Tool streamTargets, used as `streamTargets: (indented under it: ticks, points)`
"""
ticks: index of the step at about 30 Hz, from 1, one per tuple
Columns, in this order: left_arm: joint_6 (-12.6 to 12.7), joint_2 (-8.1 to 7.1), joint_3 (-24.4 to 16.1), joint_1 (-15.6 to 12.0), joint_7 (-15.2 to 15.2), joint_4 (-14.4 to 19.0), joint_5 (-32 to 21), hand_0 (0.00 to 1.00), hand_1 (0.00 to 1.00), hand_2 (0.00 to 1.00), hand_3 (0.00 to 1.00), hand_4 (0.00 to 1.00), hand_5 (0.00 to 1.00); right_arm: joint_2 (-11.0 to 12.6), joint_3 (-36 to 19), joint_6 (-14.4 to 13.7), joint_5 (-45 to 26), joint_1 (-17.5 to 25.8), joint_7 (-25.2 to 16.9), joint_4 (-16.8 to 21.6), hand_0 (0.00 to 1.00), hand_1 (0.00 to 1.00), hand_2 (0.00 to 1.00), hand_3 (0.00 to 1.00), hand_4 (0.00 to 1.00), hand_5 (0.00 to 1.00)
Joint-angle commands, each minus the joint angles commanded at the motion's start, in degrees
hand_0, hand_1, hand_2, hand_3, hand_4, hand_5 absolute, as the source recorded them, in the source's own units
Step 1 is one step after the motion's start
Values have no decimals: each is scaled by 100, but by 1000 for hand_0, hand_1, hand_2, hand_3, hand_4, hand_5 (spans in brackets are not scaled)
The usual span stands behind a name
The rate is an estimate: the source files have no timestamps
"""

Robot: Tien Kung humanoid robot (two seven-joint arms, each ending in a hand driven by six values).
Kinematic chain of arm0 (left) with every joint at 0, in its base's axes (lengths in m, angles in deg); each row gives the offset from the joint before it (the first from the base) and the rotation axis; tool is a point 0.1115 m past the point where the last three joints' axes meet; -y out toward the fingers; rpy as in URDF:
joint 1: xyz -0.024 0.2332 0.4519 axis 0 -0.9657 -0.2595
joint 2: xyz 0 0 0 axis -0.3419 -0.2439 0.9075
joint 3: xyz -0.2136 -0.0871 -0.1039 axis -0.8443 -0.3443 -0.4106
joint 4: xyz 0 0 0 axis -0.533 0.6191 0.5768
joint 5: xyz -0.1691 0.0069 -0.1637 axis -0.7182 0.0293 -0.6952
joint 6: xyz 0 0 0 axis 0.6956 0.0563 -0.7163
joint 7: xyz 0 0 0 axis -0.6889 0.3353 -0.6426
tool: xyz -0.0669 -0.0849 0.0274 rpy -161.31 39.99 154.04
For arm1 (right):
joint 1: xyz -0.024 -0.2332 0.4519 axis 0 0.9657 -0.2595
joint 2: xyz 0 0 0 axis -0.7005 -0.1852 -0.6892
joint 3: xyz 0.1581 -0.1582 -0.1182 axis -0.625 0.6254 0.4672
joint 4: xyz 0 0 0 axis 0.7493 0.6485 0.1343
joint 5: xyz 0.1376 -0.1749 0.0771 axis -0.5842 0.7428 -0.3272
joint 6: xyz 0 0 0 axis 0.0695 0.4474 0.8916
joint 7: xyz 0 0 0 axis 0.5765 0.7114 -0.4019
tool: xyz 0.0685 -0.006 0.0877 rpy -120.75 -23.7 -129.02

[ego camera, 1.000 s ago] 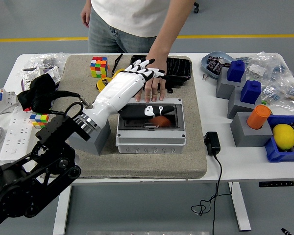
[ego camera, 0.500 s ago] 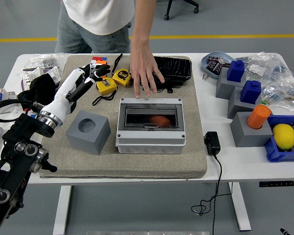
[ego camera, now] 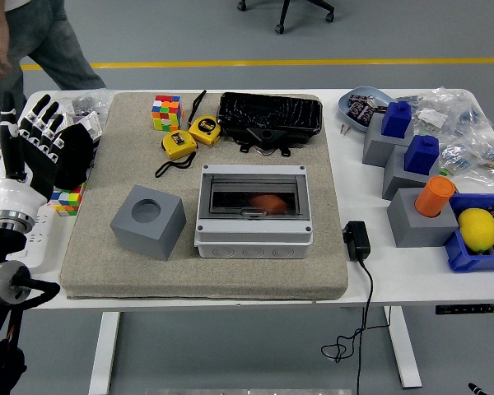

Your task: Fetch the battery,place it into the box,close the lid of the box

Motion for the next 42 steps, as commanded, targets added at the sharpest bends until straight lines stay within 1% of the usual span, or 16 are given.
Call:
streamTargets:
  ticks: [2,3,8,9,13,14,15,17,19,20,21,26,27,32,33,42]
  points:
    - [174,5,-115,-98,-99,40,183,969,998,998,922,998,988,7,3,-4,1,4,-1,3,771,681,662,609,983,821]
    - [299,9,-155,-143,-201,60,350,922,998,962,883,998,956,8,11,-7,0,10,-1,1,769,682,661,609,997,852]
    - [1034,66,-206,-247,-770,215,1453,922,998,962,883,998,956,14,18,-32,30,48,0,-7,769,682,661,609,997,852]
    - [1118,71,-198,-247,-815,235,1713,832,880,840,790,998,922,14,20,-38,33,55,0,-9,770,682,662,611,984,823]
    - [1124,75,-168,-245,-774,292,2643,832,880,840,790,998,922,15,21,-48,58,71,-1,-9,770,682,662,611,984,823]
    - [1079,70,-158,-255,-736,303,2904,832,880,840,790,998,922,20,12,-44,67,66,-4,-3,770,682,662,611,984,823]
    - [1033,66,-151,-262,-688,307,3127,814,846,804,761,998,923,26,-1,-37,77,58,-7,7,769,682,662,612,984,822]
    - [944,63,-151,-269,-601,289,3649,814,846,804,761,998,923,34,-12,-21,93,39,-11,26,769,682,662,612,984,822]
    - [877,64,-163,-276,-564,253,3975,814,846,804,761,998,923,34,-17,-11,102,34,-12,40,769,682,662,612,984,822]
    - [862,65,-165,-280,-552,246,4011,814,846,804,761,998,923,30,-18,-8,105,36,-12,44,769,682,662,612,984,822]
    - [844,67,-164,-282,-537,243,3995,775,805,764,740,998,925,25,-16,-7,105,39,-12,45,769,682,662,611,984,823]
    - [757,75,-175,-285,-461,202,3753,775,805,764,740,998,925,11,10,-17,93,59,-9,29,769,682,662,611,984,823]
    - [748,73,-172,-286,-450,196,3719,741,760,718,707,998,929,10,11,-21,93,62,-9,26,771,681,662,611,984,823]
    - [701,76,-152,-297,-381,175,3592,741,760,718,707,998,929,5,-3,-28,98,74,-10,13,771,681,662,611,984,823]
    - [702,78,-148,-297,-376,171,3559,704,698,659,670,998,906,4,-11,-27,103,73,-9,16,769,682,662,611,984,823]
    - [703,93,-104,-308,-344,149,3324,689,677,639,664,992,897,-24,-47,-18,131,77,13,24,770,682,662,611,984,823]
